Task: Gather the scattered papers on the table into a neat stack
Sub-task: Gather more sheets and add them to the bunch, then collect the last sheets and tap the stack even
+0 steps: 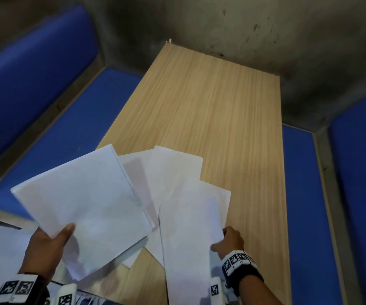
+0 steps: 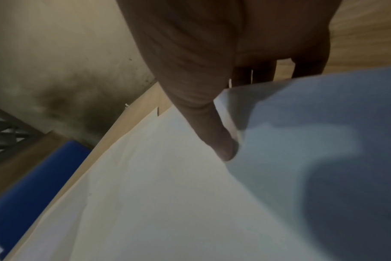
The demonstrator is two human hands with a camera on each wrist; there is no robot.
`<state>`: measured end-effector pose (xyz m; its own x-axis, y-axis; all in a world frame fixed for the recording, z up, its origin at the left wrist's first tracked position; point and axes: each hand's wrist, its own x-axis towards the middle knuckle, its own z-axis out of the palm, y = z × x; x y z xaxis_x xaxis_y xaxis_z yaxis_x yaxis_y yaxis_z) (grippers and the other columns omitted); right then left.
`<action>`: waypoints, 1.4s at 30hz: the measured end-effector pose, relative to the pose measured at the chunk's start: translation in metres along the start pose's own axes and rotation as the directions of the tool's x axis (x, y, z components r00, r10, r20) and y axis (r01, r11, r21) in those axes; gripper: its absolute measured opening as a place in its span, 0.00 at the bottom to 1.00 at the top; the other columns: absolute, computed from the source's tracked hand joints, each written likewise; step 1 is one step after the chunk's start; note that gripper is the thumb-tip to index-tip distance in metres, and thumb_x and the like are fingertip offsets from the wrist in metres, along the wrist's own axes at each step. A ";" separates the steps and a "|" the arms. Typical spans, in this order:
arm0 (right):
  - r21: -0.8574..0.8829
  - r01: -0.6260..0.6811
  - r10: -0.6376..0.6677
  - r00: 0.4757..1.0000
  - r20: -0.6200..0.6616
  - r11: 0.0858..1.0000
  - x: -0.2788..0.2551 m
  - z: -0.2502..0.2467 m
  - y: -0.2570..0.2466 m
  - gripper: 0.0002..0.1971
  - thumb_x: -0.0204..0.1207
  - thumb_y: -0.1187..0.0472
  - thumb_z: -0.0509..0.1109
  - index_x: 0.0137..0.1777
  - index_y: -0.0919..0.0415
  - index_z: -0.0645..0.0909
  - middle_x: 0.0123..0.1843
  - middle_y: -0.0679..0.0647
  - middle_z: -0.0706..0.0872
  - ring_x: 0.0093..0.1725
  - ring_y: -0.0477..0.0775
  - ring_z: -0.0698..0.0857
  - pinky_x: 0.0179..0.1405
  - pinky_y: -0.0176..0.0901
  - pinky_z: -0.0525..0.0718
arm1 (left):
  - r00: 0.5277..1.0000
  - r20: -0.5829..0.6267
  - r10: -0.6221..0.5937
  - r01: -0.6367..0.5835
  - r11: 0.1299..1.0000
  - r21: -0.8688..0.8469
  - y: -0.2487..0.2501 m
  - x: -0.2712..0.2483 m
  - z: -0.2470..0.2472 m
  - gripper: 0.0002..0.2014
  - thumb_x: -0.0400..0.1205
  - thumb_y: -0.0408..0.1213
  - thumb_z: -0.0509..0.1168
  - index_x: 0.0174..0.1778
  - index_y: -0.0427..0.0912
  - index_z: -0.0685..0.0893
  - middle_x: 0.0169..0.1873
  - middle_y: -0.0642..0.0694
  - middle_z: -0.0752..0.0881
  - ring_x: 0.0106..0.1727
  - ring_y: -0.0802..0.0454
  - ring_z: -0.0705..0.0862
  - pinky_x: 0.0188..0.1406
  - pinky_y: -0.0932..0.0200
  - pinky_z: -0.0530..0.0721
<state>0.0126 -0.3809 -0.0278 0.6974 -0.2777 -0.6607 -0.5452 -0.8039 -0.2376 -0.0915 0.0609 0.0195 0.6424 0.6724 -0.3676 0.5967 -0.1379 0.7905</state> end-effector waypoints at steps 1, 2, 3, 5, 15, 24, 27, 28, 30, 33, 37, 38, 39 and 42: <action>-0.014 0.006 -0.006 1.000 0.002 1.000 0.000 -0.001 0.000 0.27 0.56 0.58 0.85 0.54 0.59 0.78 0.57 0.56 0.82 0.55 0.58 0.84 0.48 0.45 0.88 | 1.000 -0.002 -0.002 0.002 1.000 -0.016 -0.001 0.001 0.000 0.19 0.82 0.35 0.74 0.67 0.30 0.84 0.60 0.30 0.88 0.65 0.31 0.85 0.68 0.37 0.79; 0.004 0.008 -0.008 1.000 0.001 1.000 -0.001 -0.002 0.001 0.24 0.56 0.59 0.84 0.49 0.58 0.77 0.55 0.55 0.80 0.53 0.57 0.83 0.44 0.44 0.86 | 1.000 0.000 -0.003 0.003 1.000 -0.029 -0.003 0.003 0.000 0.19 0.82 0.34 0.74 0.67 0.30 0.85 0.61 0.30 0.88 0.65 0.31 0.85 0.69 0.35 0.79; 0.039 0.021 -0.021 1.000 0.003 0.999 -0.001 -0.003 0.002 0.23 0.58 0.61 0.84 0.46 0.58 0.74 0.52 0.55 0.79 0.48 0.56 0.82 0.38 0.42 0.83 | 1.000 0.001 -0.003 0.003 0.999 -0.038 -0.004 0.004 0.001 0.19 0.82 0.34 0.74 0.67 0.30 0.85 0.61 0.30 0.89 0.64 0.31 0.85 0.69 0.34 0.79; 0.148 0.039 -0.041 0.999 0.005 0.988 0.001 -0.004 0.004 0.22 0.61 0.66 0.83 0.45 0.60 0.71 0.45 0.55 0.80 0.35 0.52 0.80 0.26 0.37 0.77 | 1.000 -0.003 -0.008 0.007 0.999 -0.041 -0.005 0.007 0.000 0.19 0.81 0.35 0.75 0.66 0.31 0.85 0.61 0.30 0.89 0.63 0.31 0.86 0.69 0.32 0.80; 0.370 -0.006 0.056 0.991 -0.123 0.929 0.018 -0.021 -0.020 0.27 0.61 0.62 0.85 0.58 0.67 0.78 0.50 0.60 0.86 0.45 0.59 0.86 0.43 0.42 0.83 | 1.000 0.006 0.006 -0.006 1.000 -0.010 -0.002 0.007 0.001 0.19 0.82 0.37 0.75 0.66 0.31 0.85 0.61 0.30 0.89 0.64 0.30 0.86 0.69 0.32 0.80; 0.476 0.005 0.074 0.987 -0.146 0.879 0.020 -0.008 -0.033 0.03 0.72 0.70 0.72 0.42 0.72 0.83 0.41 0.64 0.89 0.31 0.57 0.82 0.31 0.37 0.78 | 1.000 0.020 -0.014 0.015 0.999 -0.042 0.024 -0.001 0.002 0.21 0.83 0.33 0.73 0.70 0.27 0.81 0.66 0.27 0.86 0.68 0.28 0.82 0.70 0.38 0.76; 0.538 0.177 -0.060 0.972 -0.228 0.824 0.002 -0.030 -0.037 0.05 0.77 0.66 0.72 0.47 0.66 0.79 0.41 0.59 0.86 0.41 0.64 0.87 0.32 0.41 0.78 | 0.999 0.019 0.025 -0.024 0.998 -0.063 0.028 0.003 0.002 0.20 0.83 0.33 0.72 0.69 0.27 0.83 0.65 0.29 0.87 0.69 0.30 0.83 0.69 0.41 0.76; 0.536 0.245 -0.122 0.959 -0.255 0.808 -0.007 -0.041 -0.037 0.05 0.77 0.67 0.73 0.49 0.65 0.79 0.41 0.56 0.86 0.43 0.64 0.88 0.33 0.42 0.78 | 0.999 0.012 0.036 -0.035 0.997 -0.068 0.030 0.004 0.003 0.20 0.84 0.33 0.72 0.70 0.28 0.82 0.65 0.30 0.87 0.69 0.32 0.83 0.69 0.43 0.76; 0.543 0.357 -0.243 0.931 -0.272 0.760 -0.026 -0.064 -0.036 0.09 0.75 0.68 0.74 0.52 0.58 0.82 0.44 0.49 0.88 0.46 0.56 0.89 0.38 0.44 0.82 | 0.999 -0.005 0.042 -0.042 0.992 -0.120 0.032 0.006 0.006 0.21 0.84 0.32 0.71 0.72 0.28 0.81 0.65 0.32 0.86 0.69 0.35 0.83 0.68 0.47 0.75; 0.536 0.454 -0.381 0.890 -0.249 0.712 -0.058 -0.100 -0.037 0.12 0.72 0.68 0.77 0.49 0.50 0.86 0.43 0.42 0.93 0.45 0.42 0.90 0.44 0.44 0.85 | 0.999 -0.012 0.035 -0.037 0.979 -0.201 0.037 0.007 0.016 0.23 0.85 0.30 0.70 0.75 0.28 0.79 0.66 0.34 0.85 0.68 0.39 0.83 0.70 0.49 0.74; 0.529 0.527 -0.545 0.827 -0.138 0.665 -0.094 -0.130 -0.053 0.09 0.68 0.62 0.80 0.48 0.53 0.89 0.46 0.43 0.94 0.47 0.43 0.91 0.47 0.49 0.87 | 0.998 0.046 0.043 -0.030 0.967 -0.253 0.046 0.004 0.039 0.19 0.84 0.29 0.70 0.72 0.32 0.81 0.62 0.34 0.88 0.66 0.36 0.86 0.64 0.50 0.78; 0.531 0.542 -0.583 0.806 -0.107 0.651 -0.101 -0.133 -0.060 0.11 0.66 0.59 0.79 0.49 0.53 0.89 0.47 0.45 0.95 0.48 0.43 0.92 0.48 0.49 0.88 | 0.995 0.084 0.049 -0.026 0.966 -0.256 0.051 -0.001 0.046 0.18 0.84 0.29 0.70 0.71 0.34 0.82 0.61 0.35 0.89 0.64 0.37 0.87 0.61 0.50 0.79; 0.542 0.552 -0.610 0.787 -0.087 0.635 -0.105 -0.135 -0.066 0.13 0.65 0.56 0.78 0.51 0.54 0.89 0.49 0.46 0.95 0.50 0.44 0.92 0.49 0.49 0.89 | 0.991 0.125 0.058 -0.024 0.966 -0.258 0.056 -0.007 0.052 0.17 0.84 0.29 0.70 0.69 0.37 0.82 0.59 0.36 0.89 0.61 0.38 0.87 0.58 0.50 0.80; 0.565 0.561 -0.636 0.767 -0.081 0.605 -0.102 -0.125 -0.082 0.16 0.70 0.57 0.77 0.58 0.56 0.87 0.53 0.46 0.94 0.53 0.45 0.91 0.52 0.46 0.89 | 0.957 0.281 0.065 0.003 0.972 -0.235 0.073 -0.029 0.075 0.12 0.82 0.31 0.73 0.62 0.39 0.85 0.51 0.42 0.93 0.55 0.40 0.90 0.55 0.47 0.86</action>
<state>0.0443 -0.3527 0.1484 0.9195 0.2560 -0.2983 -0.2012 -0.3454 -0.9166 -0.0302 -0.0229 0.0513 0.7890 0.4303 -0.4385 0.4692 0.0388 0.8822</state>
